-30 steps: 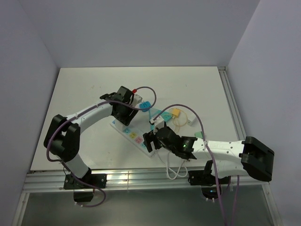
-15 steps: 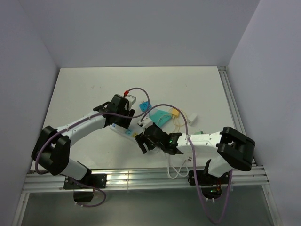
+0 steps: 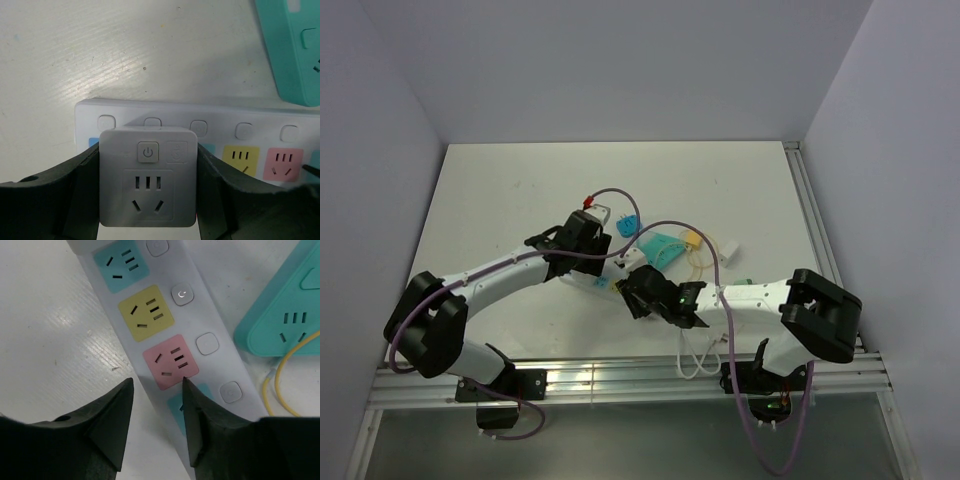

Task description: Insert the plug

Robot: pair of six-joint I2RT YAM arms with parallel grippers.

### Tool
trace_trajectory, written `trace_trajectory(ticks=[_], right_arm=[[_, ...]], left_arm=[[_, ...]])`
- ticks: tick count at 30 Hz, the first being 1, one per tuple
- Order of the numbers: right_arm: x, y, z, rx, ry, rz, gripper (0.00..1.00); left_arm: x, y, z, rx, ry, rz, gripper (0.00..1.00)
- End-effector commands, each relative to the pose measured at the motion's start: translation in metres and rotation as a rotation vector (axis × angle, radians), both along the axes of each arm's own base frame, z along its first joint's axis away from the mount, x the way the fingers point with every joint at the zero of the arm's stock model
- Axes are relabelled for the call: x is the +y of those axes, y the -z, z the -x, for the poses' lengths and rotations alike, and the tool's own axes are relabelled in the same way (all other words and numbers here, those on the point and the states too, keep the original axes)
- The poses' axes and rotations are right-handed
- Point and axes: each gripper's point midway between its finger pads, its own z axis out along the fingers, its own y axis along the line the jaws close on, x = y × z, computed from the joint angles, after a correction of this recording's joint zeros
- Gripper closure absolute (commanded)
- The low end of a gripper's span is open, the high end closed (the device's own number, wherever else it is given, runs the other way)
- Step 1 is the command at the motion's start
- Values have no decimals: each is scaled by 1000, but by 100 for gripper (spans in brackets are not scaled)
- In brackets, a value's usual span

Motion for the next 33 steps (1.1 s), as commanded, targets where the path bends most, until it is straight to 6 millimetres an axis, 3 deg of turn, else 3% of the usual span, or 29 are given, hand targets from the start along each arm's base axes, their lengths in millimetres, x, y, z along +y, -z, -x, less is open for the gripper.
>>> trace_trajectory(ticks=[1,8,24,33], right_arm=[[5,-9,-11,-22,38,0,56],[-2,2,-15,-6,90,62,79],[-4,12,-16,48,105,70,89],[-5,22,-11,145,97,30,99]], left_arm=[[-4,16,18,67,-57,33,100],[-3,4,20,10,-151,128,100],[-5,36,53,-26,-293,94,100],[-15,36,71,-94,-348,72,100]])
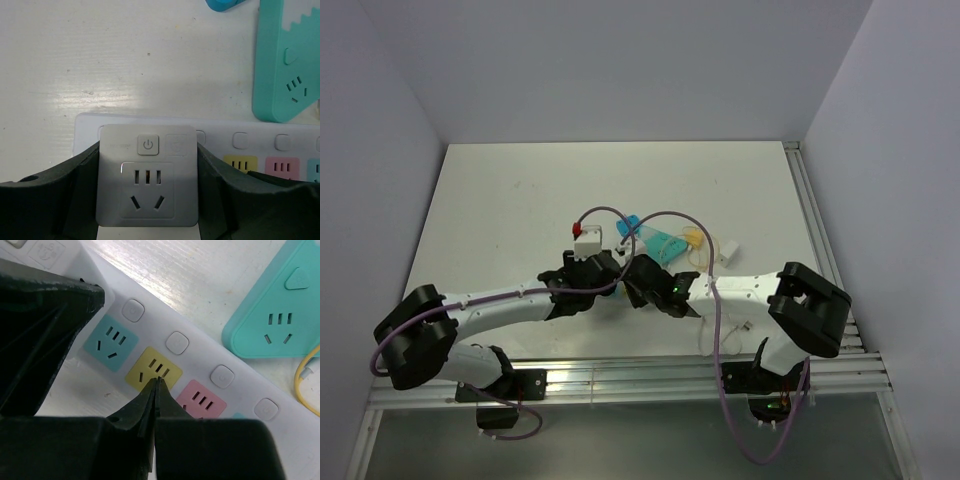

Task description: Insert the plug

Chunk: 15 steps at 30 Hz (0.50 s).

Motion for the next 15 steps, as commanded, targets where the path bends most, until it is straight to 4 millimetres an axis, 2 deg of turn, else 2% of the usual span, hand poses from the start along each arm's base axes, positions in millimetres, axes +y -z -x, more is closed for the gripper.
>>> trace_trajectory(ticks=[1,6,10,15], right_arm=[[-11,23,10,115,1,29,100],[-18,33,10,187,21,17,100],[-23,41,13,247,42,-10,100],[-25,51,13,296,63,0,100]], left_arm=[[-1,35,35,115,-3,-20,100],[-8,29,39,102,4,7,100],[-15,17,41,75,3,78,100],[-16,16,51,38,2,117,100]])
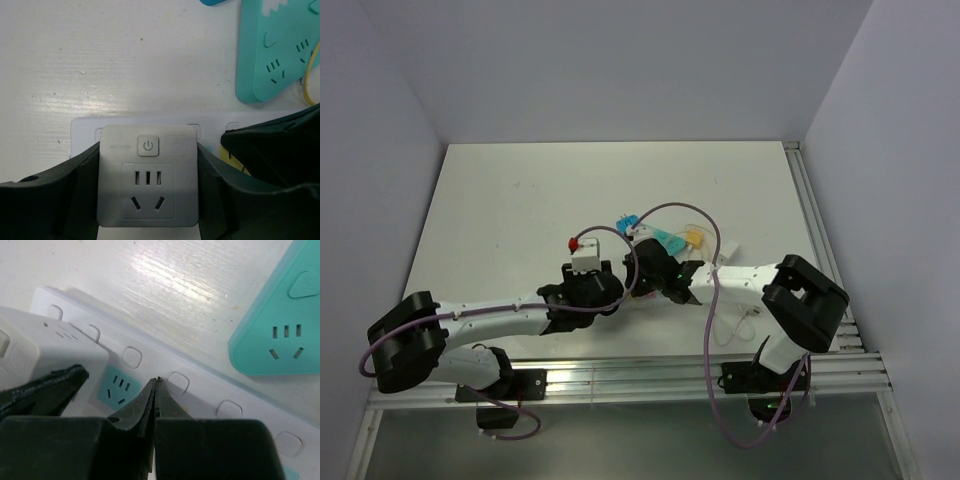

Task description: Insert the plug

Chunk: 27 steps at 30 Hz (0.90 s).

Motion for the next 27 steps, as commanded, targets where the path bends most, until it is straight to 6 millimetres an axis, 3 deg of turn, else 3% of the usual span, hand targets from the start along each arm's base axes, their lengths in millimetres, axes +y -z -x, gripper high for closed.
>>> trace_trajectory(ticks=[1,8,16,22,27], right_arm=[[-32,50,28,175,-8,144,100],[-33,54,29,193,-3,139,100],[-37,61,30,213,8,156,100],[-34,63,34,245,-13,143,100],[-35,64,34,251,-14,138,100]], left_arm=[[-8,19,28,82,50,39,100],[-11,28,41,68,30,-10,100],[-11,53,54,93,7,-141,100],[-25,63,62,114,42,-98,100],[-21,69,65,136,45,-42,100]])
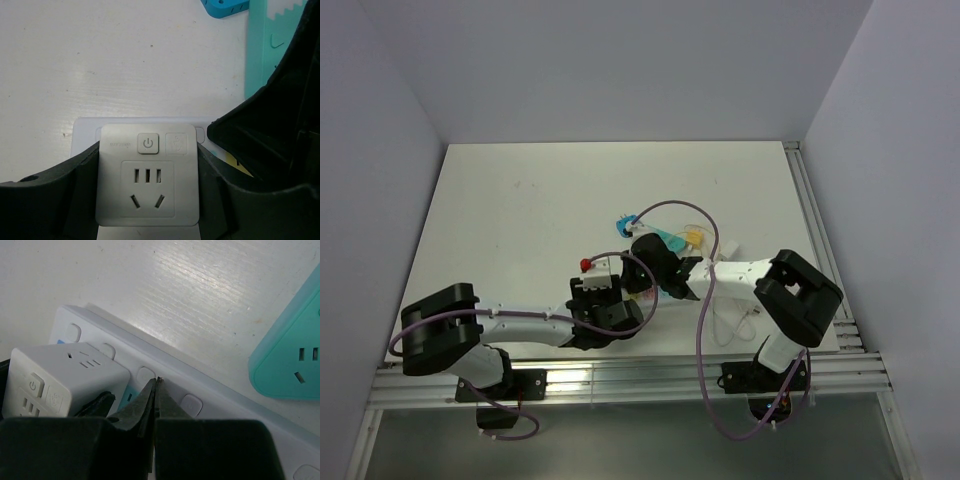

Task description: Insert the plug

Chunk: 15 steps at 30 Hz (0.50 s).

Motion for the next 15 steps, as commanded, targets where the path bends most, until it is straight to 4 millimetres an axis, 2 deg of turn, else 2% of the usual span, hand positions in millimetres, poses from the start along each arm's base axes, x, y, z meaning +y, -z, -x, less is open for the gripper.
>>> trace_trajectory(ticks=[1,7,12,15], right_arm=[[-51,63,38,179,-12,237,100],[-51,61,38,178,-13,228,100],[-50,56,32,162,-7,217,100],[-48,45,24,160,2,186,100]], left_arm=[[-14,58,51,306,119,87,100],[-10,75,58,338,123,102,100],[-14,62,51,320,110,49,100],[-18,57,49,312,114,50,99]])
